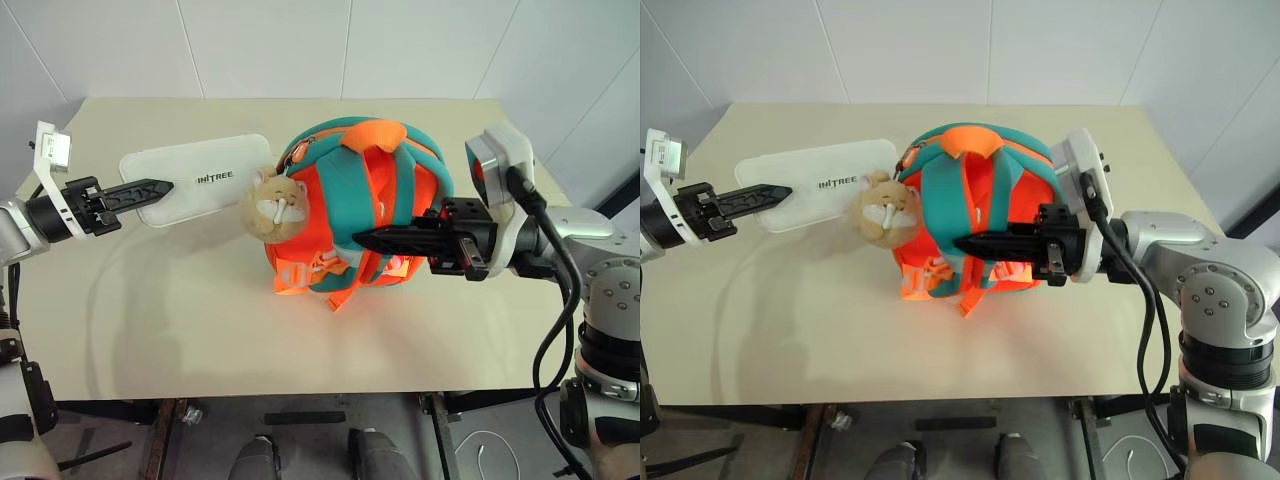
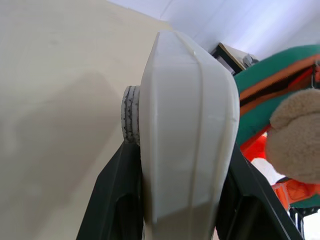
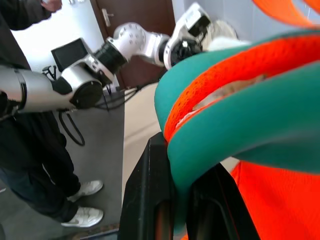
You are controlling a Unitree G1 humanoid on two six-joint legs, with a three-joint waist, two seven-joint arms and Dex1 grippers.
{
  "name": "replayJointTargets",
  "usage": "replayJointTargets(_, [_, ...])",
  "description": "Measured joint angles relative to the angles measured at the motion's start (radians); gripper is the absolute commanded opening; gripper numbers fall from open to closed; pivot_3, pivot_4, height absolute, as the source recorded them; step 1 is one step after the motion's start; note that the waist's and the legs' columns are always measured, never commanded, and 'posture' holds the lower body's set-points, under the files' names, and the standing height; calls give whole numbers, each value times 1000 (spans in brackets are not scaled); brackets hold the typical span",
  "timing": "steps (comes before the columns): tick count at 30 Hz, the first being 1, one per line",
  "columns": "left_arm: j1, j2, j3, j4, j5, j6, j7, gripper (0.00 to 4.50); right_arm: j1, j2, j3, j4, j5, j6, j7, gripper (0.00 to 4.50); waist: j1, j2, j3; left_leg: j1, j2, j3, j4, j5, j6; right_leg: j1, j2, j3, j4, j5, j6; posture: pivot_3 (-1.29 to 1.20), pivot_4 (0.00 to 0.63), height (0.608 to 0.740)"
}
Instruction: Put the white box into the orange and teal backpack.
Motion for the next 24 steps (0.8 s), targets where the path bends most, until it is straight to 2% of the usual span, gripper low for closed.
replayJointTargets(13, [117,0,180,-84,-37,-273,-188,1303,52,-69,5,-7,12,-11,13,0,10,0,0,0,0,0,3,0,0,0,0,0,-1,0,0,0,150,740])
replayJointTargets(24, [157,0,191,-118,-56,-320,-270,1303,55,-75,22,5,-36,-47,35,0,18,0,0,0,0,0,5,-1,1,1,0,0,0,0,0,0,150,740])
